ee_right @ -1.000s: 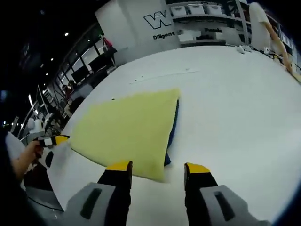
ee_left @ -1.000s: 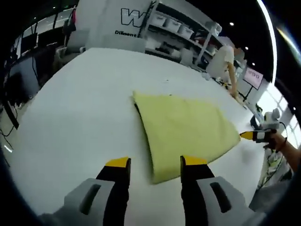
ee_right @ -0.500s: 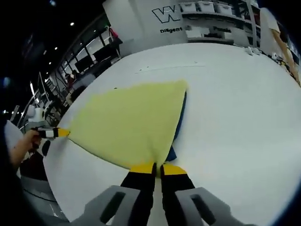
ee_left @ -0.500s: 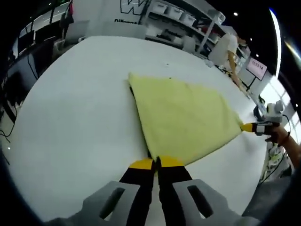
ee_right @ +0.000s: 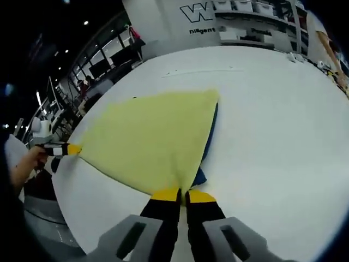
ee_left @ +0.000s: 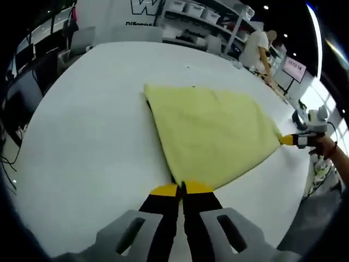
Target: Fold the garment on the visible template until the final outline fits inside the template.
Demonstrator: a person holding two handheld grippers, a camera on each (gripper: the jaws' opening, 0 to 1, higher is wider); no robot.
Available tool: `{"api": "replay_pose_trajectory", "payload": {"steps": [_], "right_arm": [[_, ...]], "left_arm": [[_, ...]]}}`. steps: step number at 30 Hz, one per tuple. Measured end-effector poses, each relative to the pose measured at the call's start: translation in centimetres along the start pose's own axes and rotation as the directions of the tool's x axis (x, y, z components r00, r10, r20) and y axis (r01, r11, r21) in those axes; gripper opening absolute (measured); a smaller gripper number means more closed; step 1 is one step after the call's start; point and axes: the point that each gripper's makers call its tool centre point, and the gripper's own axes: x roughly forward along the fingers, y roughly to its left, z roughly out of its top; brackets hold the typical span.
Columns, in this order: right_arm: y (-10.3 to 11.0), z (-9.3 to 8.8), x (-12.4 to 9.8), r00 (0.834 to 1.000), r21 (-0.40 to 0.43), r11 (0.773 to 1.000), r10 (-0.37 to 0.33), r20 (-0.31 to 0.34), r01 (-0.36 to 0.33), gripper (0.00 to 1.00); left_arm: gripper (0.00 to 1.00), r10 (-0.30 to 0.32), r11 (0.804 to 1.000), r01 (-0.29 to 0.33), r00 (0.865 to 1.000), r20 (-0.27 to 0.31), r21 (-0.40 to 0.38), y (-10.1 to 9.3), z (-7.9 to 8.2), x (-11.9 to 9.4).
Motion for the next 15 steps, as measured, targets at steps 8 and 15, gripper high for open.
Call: {"api": "replay_pose_trajectory", "payload": {"steps": [8, 15], "right_arm": [[0.6, -1.3, -0.6, 1.0, -0.015, 1.0, -0.001, -0.01, 0.001, 0.0], [1.2, -2.5, -1.2, 1.0, -0.006, 1.0, 0.01, -0.021, -0.01, 0.0]], "left_arm": [[0.02, -0.018, 1.0, 0.018, 1.0, -0.011, 0.019, -0.3, -1.4, -0.9], [0.02, -0.005, 0.999, 0.005, 1.0, 0.0, 0.051, -0.5, -2.1, -1.7]]}}
